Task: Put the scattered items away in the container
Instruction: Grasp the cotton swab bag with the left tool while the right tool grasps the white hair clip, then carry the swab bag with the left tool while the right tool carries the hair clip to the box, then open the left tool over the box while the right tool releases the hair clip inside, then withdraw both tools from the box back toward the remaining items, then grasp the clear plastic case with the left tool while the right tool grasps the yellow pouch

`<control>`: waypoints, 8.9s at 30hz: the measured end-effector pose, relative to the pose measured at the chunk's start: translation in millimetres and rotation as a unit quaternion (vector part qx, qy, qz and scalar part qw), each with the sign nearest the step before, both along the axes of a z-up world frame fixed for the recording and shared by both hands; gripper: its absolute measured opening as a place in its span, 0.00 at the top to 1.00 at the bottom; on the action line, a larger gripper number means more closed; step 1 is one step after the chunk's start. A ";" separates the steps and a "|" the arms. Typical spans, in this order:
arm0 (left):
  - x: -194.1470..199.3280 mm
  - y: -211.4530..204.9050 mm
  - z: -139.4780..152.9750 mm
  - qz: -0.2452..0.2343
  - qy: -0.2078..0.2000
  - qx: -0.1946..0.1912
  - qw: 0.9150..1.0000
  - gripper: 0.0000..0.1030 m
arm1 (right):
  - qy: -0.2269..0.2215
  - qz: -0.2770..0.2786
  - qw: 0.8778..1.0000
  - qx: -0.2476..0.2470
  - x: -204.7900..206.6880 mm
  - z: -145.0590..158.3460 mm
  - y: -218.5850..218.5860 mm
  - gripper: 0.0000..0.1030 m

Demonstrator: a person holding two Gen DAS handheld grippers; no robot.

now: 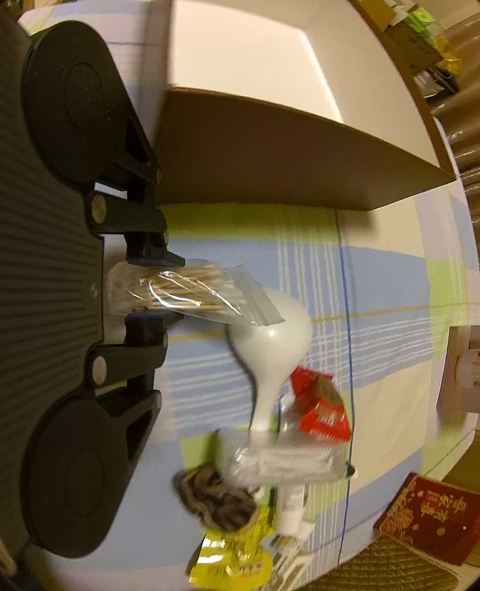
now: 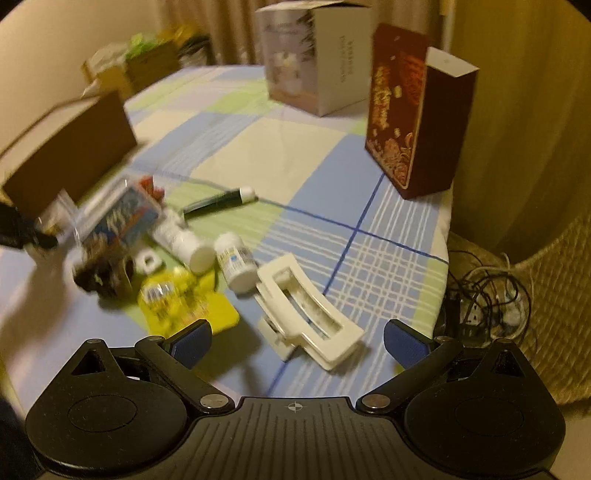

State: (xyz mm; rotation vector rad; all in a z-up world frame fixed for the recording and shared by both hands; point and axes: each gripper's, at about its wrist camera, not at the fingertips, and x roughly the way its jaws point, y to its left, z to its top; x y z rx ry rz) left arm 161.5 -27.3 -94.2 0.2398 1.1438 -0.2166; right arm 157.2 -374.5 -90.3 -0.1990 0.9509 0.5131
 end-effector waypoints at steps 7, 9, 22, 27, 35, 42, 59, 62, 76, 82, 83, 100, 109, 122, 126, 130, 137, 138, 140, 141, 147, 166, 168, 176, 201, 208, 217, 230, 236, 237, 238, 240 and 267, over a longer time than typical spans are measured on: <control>-9.9 1.6 5.8 0.015 0.001 -0.020 1.000 0.82 | -0.015 0.088 0.995 -0.041 7.2 -15.8 -8.1 0.27; -12.0 1.7 8.1 0.016 -0.003 -0.021 1.000 0.82 | -0.018 0.109 0.993 -0.045 9.6 -16.9 -8.4 0.27; -23.7 0.4 18.2 0.024 -0.023 -0.024 0.999 0.82 | -0.011 0.193 0.980 -0.045 24.4 -25.6 14.1 0.45; -28.3 2.9 19.0 0.025 -0.024 -0.026 0.999 0.82 | 0.011 0.160 0.987 -0.034 20.2 -23.2 12.7 0.56; -34.3 3.8 25.9 0.018 -0.032 -0.044 0.998 0.82 | 0.016 0.052 0.998 -0.011 1.0 -5.1 0.2 0.57; -35.4 5.0 43.0 -0.003 -0.045 -0.074 0.996 0.82 | 0.008 -0.001 0.999 0.045 -15.6 36.2 2.9 0.57; -31.3 101.0 118.8 -0.002 -0.097 -0.132 0.987 0.82 | 0.027 0.046 0.990 0.133 -29.1 76.4 145.6 0.57; -24.7 133.6 127.7 0.010 -0.107 -0.124 0.986 0.83 | 0.023 0.066 0.986 0.152 -27.6 82.4 186.6 0.57; 11.9 243.7 133.8 0.031 -0.124 -0.111 0.986 0.82 | 0.015 0.116 0.974 0.193 -9.4 93.1 360.6 0.57; 34.2 266.3 126.7 0.020 -0.119 -0.114 0.986 0.82 | 0.007 0.093 0.984 0.152 5.6 84.6 415.6 0.57; 38.6 268.6 125.2 0.018 -0.118 -0.114 0.986 0.82 | 0.005 0.090 0.985 0.146 7.1 83.8 423.1 0.57; 127.6 285.6 63.3 0.000 -0.038 -0.101 0.994 0.82 | 0.068 0.036 0.997 0.015 82.8 9.7 508.8 0.57; 155.9 279.4 37.6 -0.015 0.002 -0.067 0.998 0.82 | 0.068 0.037 0.996 -0.033 108.6 -12.2 526.8 0.57; 176.3 287.2 30.8 0.019 0.011 -0.049 0.999 0.24 | 0.025 0.090 0.995 -0.042 91.2 -4.9 530.6 0.02; 170.6 289.4 39.9 0.024 0.006 -0.052 0.998 0.18 | 0.022 0.098 0.994 -0.035 81.5 4.0 523.6 0.02; 163.2 287.2 49.0 0.019 -0.007 -0.049 0.999 0.14 | 0.023 0.088 0.995 -0.033 72.0 10.2 515.9 0.02; 148.4 280.3 66.1 0.019 -0.027 -0.052 0.998 0.10 | 0.007 0.068 0.997 -0.027 61.3 26.6 504.3 0.02; 145.8 279.5 68.8 0.019 -0.031 -0.052 0.998 0.09 | 0.006 0.064 0.998 -0.023 59.3 29.5 501.1 0.02; 140.1 278.1 75.4 0.019 -0.039 -0.051 0.998 0.09 | 0.003 0.057 0.998 -0.014 55.0 35.5 495.3 0.02; 136.5 277.6 78.2 0.019 -0.042 -0.051 0.998 0.08 | 0.001 0.054 0.998 -0.010 52.7 38.6 492.5 0.02; 113.5 273.8 94.2 0.025 -0.062 -0.052 0.996 0.03 | -0.012 0.036 0.999 0.010 36.1 55.7 474.3 0.02; 37.4 266.7 129.4 0.036 -0.109 -0.058 0.992 0.03 | -0.050 0.054 0.997 0.035 -39.5 87.7 436.8 0.02; 29.4 265.4 131.5 0.038 -0.112 -0.060 0.991 0.03 | -0.051 0.056 0.997 0.033 -46.8 87.1 432.9 0.02; 2.5 259.9 128.5 0.042 -0.104 -0.071 0.991 0.03 | -0.047 0.063 0.996 0.033 -69.8 84.0 414.9 0.02; -48.7 204.0 103.4 0.049 -0.060 -0.071 0.994 0.03 | -0.006 0.027 0.997 0.070 -93.6 79.5 324.1 0.02; -55.7 168.6 94.5 0.025 -0.045 -0.082 0.995 0.03 | 0.006 -0.012 0.998 0.061 -99.9 77.5 278.7 0.02; -60.0 112.6 91.3 -0.021 -0.040 -0.091 0.995 0.04 | 0.008 -0.063 0.997 0.048 -107.5 78.5 221.7 0.02; -61.6 41.9 87.5 -0.077 -0.038 -0.097 0.992 0.04 | 0.015 -0.123 0.991 0.046 -112.3 73.9 149.6 0.02; -58.3 18.9 80.6 -0.088 -0.030 -0.102 0.990 0.07 | 0.034 -0.147 0.987 0.054 -104.9 63.2 123.0 0.02; -57.0 15.4 79.1 -0.088 -0.029 -0.102 0.990 0.07 | 0.036 -0.152 0.986 0.057 -103.1 60.9 118.5 0.02; -55.6 11.7 77.4 -0.088 -0.028 -0.103 0.990 0.08 | 0.039 -0.157 0.985 0.062 -101.0 58.4 113.1 0.02; -52.5 5.1 74.1 -0.091 -0.025 -0.103 0.990 0.09 | 0.047 -0.173 0.981 0.075 -95.5 52.9 101.4 0.02; 14.2 -57.2 29.1 -0.110 0.022 -0.074 0.991 0.14 | 0.105 -0.226 0.937 0.245 -27.4 -24.8 25.9 0.41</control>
